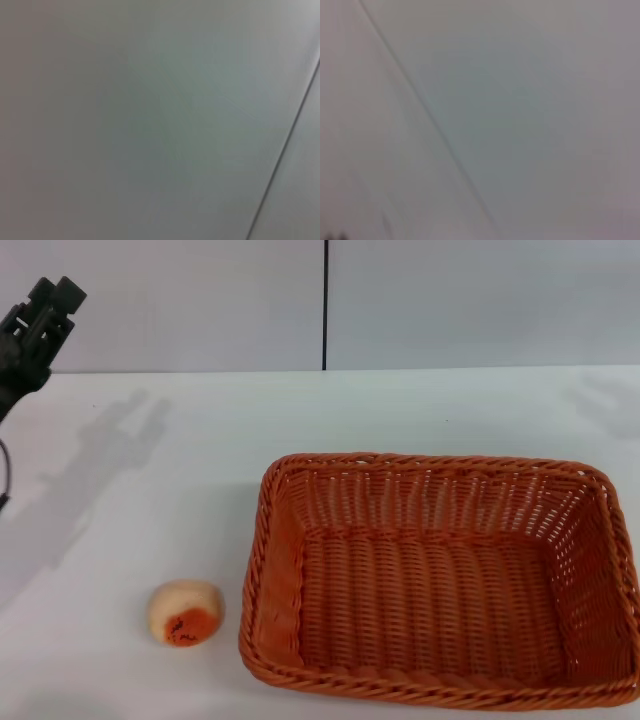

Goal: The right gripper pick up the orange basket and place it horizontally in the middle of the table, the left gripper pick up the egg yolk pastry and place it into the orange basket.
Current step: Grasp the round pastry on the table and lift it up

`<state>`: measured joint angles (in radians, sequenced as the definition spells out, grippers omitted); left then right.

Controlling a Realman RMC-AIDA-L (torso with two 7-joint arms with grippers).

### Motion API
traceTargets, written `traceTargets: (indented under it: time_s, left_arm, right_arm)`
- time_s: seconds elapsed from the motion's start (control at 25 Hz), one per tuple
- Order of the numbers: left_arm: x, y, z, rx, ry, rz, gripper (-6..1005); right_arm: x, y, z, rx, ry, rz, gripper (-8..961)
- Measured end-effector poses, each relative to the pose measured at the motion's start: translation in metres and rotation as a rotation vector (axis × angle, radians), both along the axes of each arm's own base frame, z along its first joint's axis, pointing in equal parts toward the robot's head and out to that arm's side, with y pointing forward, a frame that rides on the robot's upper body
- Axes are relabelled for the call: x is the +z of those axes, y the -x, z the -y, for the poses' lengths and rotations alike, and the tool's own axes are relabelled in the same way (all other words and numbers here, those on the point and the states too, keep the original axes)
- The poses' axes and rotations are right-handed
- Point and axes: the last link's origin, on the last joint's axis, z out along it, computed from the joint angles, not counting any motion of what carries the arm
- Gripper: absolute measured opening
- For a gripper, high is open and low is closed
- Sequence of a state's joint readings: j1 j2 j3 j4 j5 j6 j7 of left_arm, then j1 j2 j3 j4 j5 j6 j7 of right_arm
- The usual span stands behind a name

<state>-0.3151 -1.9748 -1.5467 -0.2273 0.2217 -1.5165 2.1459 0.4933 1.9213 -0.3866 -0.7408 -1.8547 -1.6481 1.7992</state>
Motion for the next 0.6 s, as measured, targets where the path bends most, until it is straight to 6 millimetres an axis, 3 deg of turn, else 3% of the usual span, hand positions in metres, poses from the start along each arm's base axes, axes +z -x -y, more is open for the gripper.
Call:
traceTargets:
  time_s: [0.12, 0.24, 0.48, 0.6]
  left_arm:
    - [0.014, 0.003, 0.002, -0.059, 0.063, -0.049, 432]
    - [0.023, 0.008, 0.003, -0.083, 0.125, -0.086, 432]
    - [0.031, 0.013, 0.008, -0.127, 0.251, -0.168, 432]
    - [0.023, 0.018, 0.024, -0.224, 0.419, -0.313, 432]
  right_arm:
    - [0.005, -0.015, 0.024, 0.031, -0.214, -0.119, 528]
    - [-0.004, -0.036, 0.058, 0.018, -0.455, -0.195, 528]
    - [-0.019, -0.056, 0.083, -0.056, -0.636, -0.223, 528]
    - [-0.019, -0.061, 0.086, -0.079, -0.657, -0.232, 528]
